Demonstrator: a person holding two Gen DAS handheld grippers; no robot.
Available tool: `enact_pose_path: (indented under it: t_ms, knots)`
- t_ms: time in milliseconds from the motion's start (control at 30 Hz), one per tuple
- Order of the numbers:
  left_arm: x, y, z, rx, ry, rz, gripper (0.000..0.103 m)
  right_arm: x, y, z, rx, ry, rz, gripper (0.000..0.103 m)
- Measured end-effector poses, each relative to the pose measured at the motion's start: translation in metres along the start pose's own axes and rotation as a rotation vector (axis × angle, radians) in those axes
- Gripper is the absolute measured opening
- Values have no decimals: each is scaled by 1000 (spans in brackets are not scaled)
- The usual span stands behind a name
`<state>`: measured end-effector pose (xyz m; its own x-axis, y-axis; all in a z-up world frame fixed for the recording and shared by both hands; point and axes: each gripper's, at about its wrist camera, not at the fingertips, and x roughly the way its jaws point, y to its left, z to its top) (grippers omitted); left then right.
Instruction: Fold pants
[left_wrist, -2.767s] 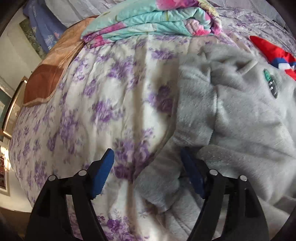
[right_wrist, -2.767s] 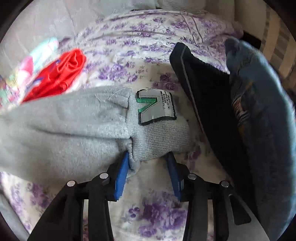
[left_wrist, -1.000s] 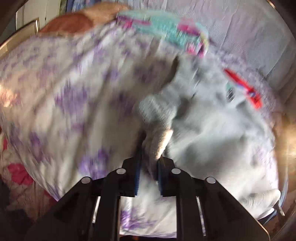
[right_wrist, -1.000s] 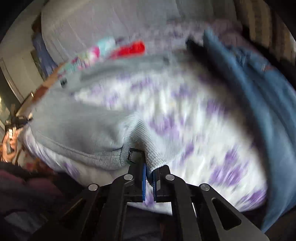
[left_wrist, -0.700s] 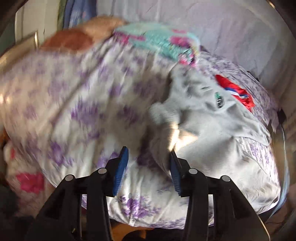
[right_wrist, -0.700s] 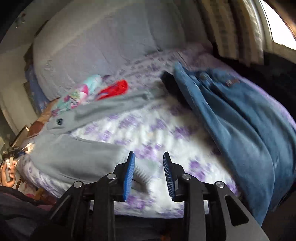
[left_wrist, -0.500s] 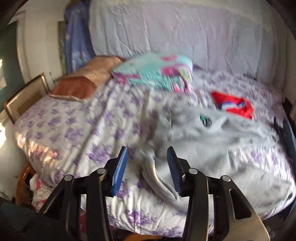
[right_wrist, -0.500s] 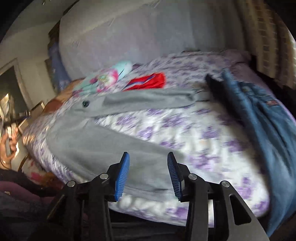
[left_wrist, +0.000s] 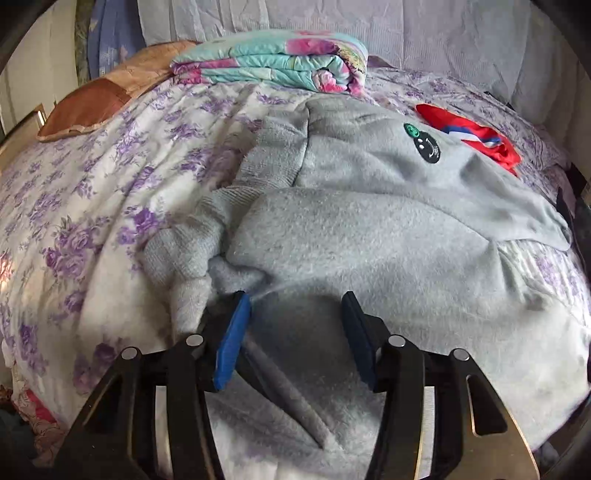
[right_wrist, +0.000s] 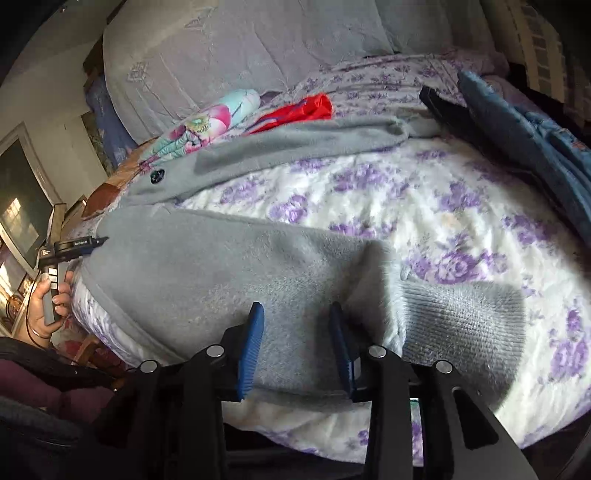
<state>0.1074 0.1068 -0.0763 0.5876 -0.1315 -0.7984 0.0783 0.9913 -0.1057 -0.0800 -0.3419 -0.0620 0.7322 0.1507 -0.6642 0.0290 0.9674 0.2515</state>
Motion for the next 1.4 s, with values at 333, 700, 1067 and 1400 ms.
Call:
enact_pose_path:
  t_ms: [333,700,1067,1400]
  knots:
    - [19,14,-6,-8,0,78,94,25,3,8,-24,40,-73,54]
    - [-78,-46,48,129,-240,-13,98,-32,66,100,-100,-299,-63,100]
    - [-26,-48,127,205,-164,91,98,48,111,193,-249,-154,-26,97]
    - [91,23,187,75,137,8,98,198,142,297,-500,80,17,81]
